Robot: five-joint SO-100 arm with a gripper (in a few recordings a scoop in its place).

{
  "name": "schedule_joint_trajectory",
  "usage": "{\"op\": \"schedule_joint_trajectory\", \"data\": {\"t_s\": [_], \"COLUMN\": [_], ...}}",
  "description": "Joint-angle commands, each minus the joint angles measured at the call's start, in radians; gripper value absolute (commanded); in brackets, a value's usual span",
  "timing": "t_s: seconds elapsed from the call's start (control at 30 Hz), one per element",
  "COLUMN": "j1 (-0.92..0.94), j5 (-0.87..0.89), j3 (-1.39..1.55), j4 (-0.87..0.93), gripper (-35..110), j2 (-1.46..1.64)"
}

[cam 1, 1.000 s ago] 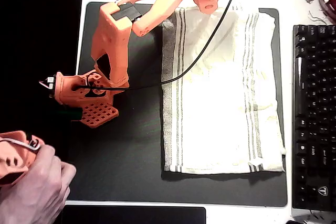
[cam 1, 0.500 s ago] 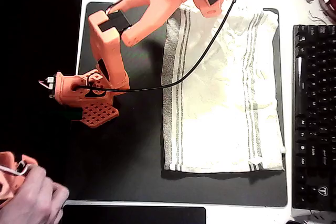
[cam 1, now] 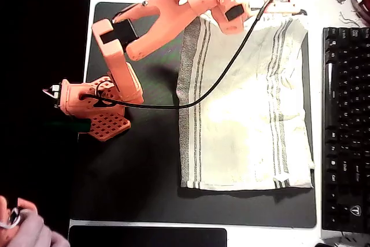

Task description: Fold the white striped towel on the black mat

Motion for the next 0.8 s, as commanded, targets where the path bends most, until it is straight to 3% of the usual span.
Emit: {"op": "schedule_joint_trajectory", "data": {"t_s": [0.0, 0.77], "j1": [0.031, 0.337], "j5": [-0.038, -0.267], "j3": [-0.035, -0.084], "j4": [0.025, 0.124], "gripper": [0, 0], "j2": [0.075, 0.163]}}
